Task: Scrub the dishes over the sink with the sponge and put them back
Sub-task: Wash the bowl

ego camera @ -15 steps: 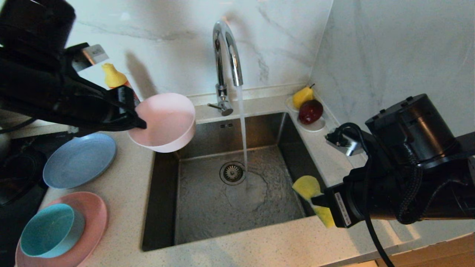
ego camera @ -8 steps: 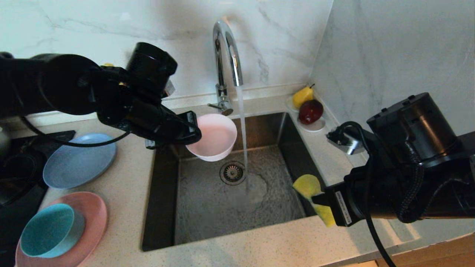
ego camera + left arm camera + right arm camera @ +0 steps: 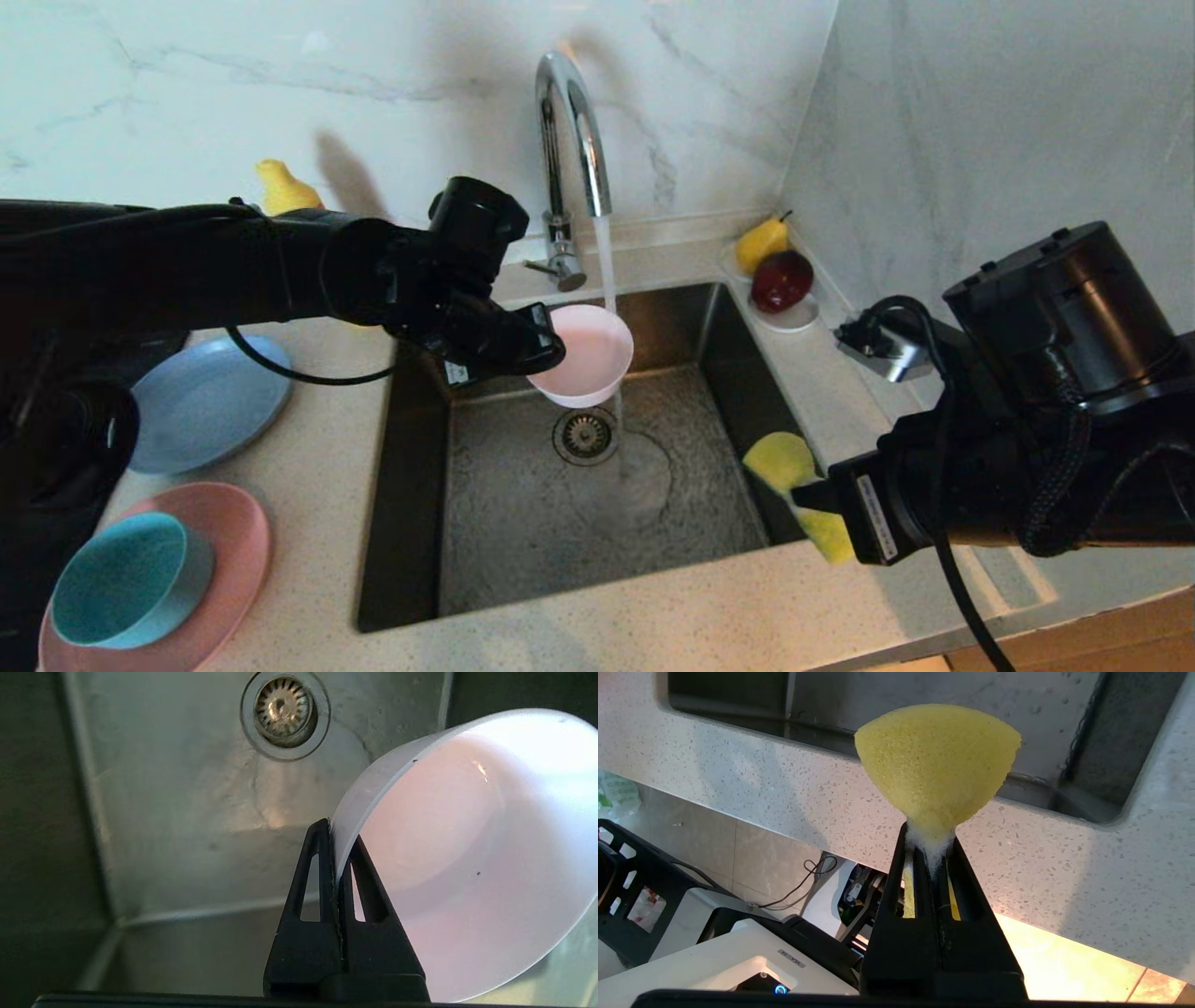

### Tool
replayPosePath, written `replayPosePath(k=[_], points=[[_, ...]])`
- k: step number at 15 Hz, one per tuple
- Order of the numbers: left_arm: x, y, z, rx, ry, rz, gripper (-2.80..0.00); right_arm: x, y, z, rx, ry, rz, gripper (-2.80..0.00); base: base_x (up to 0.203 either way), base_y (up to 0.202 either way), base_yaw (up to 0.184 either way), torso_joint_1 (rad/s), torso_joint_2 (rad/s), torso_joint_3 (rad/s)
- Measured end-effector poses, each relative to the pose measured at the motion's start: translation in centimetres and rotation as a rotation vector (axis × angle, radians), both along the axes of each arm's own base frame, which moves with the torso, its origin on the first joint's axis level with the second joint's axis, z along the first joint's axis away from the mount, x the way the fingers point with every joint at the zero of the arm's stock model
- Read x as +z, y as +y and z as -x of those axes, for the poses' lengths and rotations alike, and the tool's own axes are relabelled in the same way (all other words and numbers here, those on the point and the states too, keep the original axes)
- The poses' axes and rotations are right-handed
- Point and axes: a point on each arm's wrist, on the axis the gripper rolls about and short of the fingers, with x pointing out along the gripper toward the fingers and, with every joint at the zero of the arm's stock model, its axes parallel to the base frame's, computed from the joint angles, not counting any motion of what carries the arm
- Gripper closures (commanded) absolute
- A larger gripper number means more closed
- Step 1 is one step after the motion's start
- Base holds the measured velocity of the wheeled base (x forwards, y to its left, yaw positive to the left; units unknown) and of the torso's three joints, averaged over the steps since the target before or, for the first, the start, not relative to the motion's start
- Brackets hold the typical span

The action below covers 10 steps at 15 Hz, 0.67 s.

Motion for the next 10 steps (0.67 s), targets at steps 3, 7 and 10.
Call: replayPosePath(k=[3, 7, 10], points=[[-0.8, -0.9, -1.5, 0.007, -0.004, 0.011, 0.00, 0.2, -0.1, 0.1, -0.001, -0.005, -0.004, 0.00, 0.000, 0.000, 0.000, 0.000, 0.00, 0.000], [-2.3, -1.7, -2.9, 0.024, -0.007, 0.011, 0.00, 0.2, -0.2, 0.1, -0.003, -0.005, -0.003, 0.00, 0.000, 0.000, 0.000, 0.000, 0.00, 0.000], [-2.9, -1.8, -3.2, 0.030, 0.005, 0.017, 0.00, 0.2, -0.3, -0.1, -0.002, -0.003, -0.008, 0.00, 0.000, 0.000, 0.000, 0.000, 0.00, 0.000]])
